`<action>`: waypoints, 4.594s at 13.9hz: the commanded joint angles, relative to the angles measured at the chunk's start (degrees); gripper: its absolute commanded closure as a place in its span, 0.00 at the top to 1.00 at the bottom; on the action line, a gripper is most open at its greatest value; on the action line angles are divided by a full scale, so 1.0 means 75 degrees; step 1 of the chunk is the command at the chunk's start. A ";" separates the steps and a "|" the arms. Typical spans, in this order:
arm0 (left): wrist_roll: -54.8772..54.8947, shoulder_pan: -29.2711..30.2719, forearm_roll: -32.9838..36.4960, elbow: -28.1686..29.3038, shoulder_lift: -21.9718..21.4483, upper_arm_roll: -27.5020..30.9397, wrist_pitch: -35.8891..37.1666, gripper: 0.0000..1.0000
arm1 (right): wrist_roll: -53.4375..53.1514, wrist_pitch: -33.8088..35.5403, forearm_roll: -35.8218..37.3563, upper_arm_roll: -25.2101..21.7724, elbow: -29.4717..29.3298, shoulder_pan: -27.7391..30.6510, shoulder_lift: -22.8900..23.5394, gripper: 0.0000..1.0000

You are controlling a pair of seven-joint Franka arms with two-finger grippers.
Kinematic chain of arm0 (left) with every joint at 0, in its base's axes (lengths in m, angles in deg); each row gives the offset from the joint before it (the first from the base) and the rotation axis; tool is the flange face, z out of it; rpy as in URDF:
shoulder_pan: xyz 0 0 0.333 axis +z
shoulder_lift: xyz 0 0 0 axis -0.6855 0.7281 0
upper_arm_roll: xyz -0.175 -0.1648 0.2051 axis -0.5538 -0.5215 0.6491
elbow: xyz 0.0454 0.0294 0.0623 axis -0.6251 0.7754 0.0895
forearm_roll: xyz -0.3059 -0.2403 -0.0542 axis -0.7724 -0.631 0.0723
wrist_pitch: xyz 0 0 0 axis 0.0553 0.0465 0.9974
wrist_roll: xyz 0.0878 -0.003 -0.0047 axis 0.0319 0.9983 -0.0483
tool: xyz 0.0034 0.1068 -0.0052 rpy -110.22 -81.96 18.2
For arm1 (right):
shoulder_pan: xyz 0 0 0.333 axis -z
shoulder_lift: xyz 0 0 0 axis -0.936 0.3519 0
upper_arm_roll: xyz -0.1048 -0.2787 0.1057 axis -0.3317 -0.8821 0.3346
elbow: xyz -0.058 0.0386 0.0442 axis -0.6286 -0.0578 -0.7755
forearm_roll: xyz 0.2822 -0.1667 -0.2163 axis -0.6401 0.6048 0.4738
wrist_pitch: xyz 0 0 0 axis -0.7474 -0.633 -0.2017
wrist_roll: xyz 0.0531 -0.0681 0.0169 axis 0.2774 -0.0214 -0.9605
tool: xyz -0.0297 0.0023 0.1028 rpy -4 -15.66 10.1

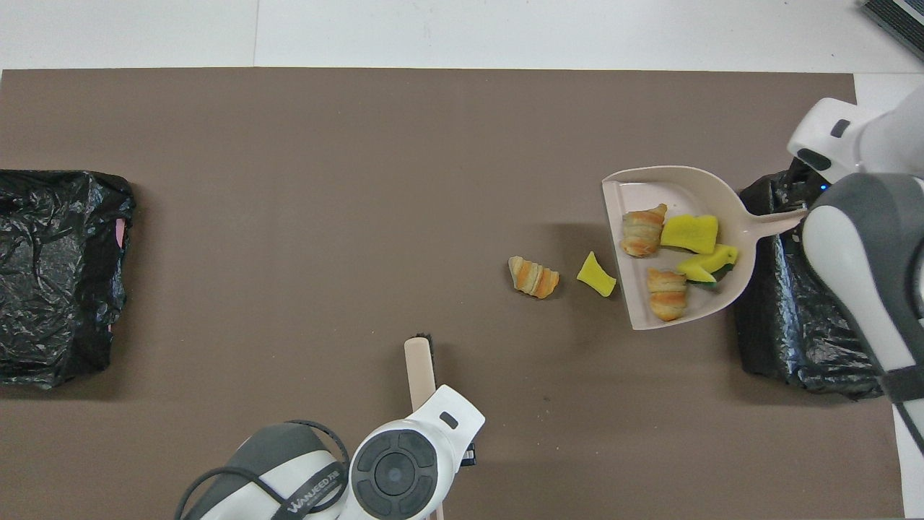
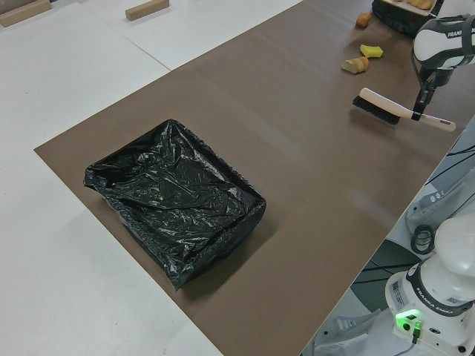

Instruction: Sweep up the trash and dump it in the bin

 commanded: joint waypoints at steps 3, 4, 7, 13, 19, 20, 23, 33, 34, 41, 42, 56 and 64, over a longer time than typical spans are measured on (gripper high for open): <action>-0.0165 -0.0387 -0.0065 0.0050 0.0228 0.0143 -0.0170 0.00 | 0.0552 -0.0144 0.1086 -0.0034 -0.0074 0.1139 -0.0185 0.00; -0.0083 -0.0387 -0.0065 0.0050 0.0252 0.0143 -0.0182 0.00 | 0.0646 -0.0424 0.1240 -0.0045 -0.0062 0.1362 -0.0266 0.00; -0.0024 -0.0364 -0.0065 0.0039 0.0275 0.0155 -0.0182 0.68 | 0.0834 -0.1094 0.1626 -0.0092 0.0382 0.1856 -0.0571 0.00; -0.0071 0.0384 -0.0065 -0.0405 0.0252 0.0214 0.0029 1.00 | -0.0626 -0.1856 0.3570 -0.0081 0.2114 0.1752 -0.1519 0.00; -0.0013 0.2153 0.0087 -0.1085 0.0170 0.0225 0.0357 1.00 | -0.2189 -0.1798 0.4743 -0.0069 0.2622 0.1399 -0.1849 0.00; 0.0127 0.2446 0.0180 -0.1098 0.0147 0.0225 0.0357 1.00 | -0.2213 -0.1787 0.4977 -0.0046 0.2622 0.1353 -0.1849 0.00; 0.0840 0.3313 0.0216 -0.1110 -0.0309 0.0225 0.0951 1.00 | -0.2738 -0.1682 0.5294 -0.0057 0.2622 0.1142 -0.1849 0.00; 0.4600 0.5950 0.0966 -0.1623 -0.1026 0.0226 0.2793 1.00 | -0.3982 -0.0452 0.6643 -0.0010 0.2645 0.0204 -0.2013 0.00; 0.5034 0.6231 0.0966 -0.1753 -0.1026 0.0225 0.3004 1.00 | -0.4006 -0.0439 0.6806 -0.0010 0.2738 0.0088 -0.2060 0.00; 0.5507 0.6445 0.1329 -0.3123 -0.0908 0.0225 0.4282 1.00 | -0.4217 -0.0158 0.7838 -0.0010 0.2961 -0.0218 -0.2259 0.00; 0.5496 0.6457 0.1330 -0.3381 -0.0908 0.0237 0.4492 1.00 | -0.4205 -0.0146 0.7851 0.0001 0.2961 -0.0218 -0.2259 0.00; 0.5728 0.6421 0.1564 -0.4801 -0.1178 0.0249 0.5468 1.00 | -0.3245 0.0077 0.6191 0.0037 0.2517 -0.0523 -0.2166 0.00; 0.5847 0.6457 0.1552 -0.5223 -0.0709 0.0308 0.5420 1.00 | -0.3968 0.0124 0.2499 0.0025 0.2082 -0.0487 -0.2154 0.00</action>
